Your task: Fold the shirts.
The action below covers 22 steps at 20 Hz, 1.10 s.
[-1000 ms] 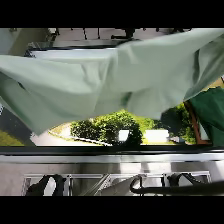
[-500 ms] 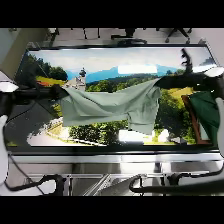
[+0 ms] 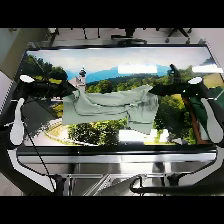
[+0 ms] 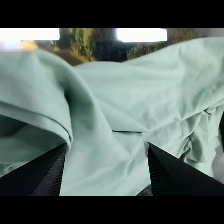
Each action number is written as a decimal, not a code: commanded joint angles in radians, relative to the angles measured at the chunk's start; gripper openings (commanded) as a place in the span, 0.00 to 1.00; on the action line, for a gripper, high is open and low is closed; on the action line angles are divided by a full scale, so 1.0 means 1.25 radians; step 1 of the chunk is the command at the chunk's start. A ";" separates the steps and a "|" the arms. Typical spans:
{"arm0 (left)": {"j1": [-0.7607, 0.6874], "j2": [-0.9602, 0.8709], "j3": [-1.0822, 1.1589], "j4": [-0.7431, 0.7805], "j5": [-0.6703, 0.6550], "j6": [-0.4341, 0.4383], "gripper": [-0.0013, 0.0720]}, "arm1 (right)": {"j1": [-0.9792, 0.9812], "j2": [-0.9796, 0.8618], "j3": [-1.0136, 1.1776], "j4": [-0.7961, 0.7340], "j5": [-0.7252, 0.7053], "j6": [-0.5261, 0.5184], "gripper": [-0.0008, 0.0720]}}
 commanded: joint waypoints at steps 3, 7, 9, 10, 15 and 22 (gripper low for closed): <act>0.063 0.058 0.037 0.175 -0.158 -0.104 0.76 | -0.089 0.063 0.011 -0.105 0.091 0.067 0.65; 0.048 0.111 -0.150 0.173 -0.081 -0.094 0.76 | -0.071 0.061 -0.073 -0.138 0.124 0.085 0.67; 0.031 0.113 -0.225 0.175 -0.060 -0.084 0.76 | -0.052 0.061 -0.129 -0.141 0.124 0.084 0.67; 0.030 0.113 -0.253 0.182 -0.049 -0.081 0.76 | -0.046 0.061 -0.152 -0.149 0.118 0.085 0.67; 0.100 0.117 -0.290 0.199 -0.053 -0.076 0.75 | -0.080 0.063 -0.177 -0.194 0.070 0.086 0.51; 0.161 0.126 -0.293 0.201 -0.024 -0.078 0.75 | -0.073 0.013 -0.177 -0.166 0.029 0.085 0.51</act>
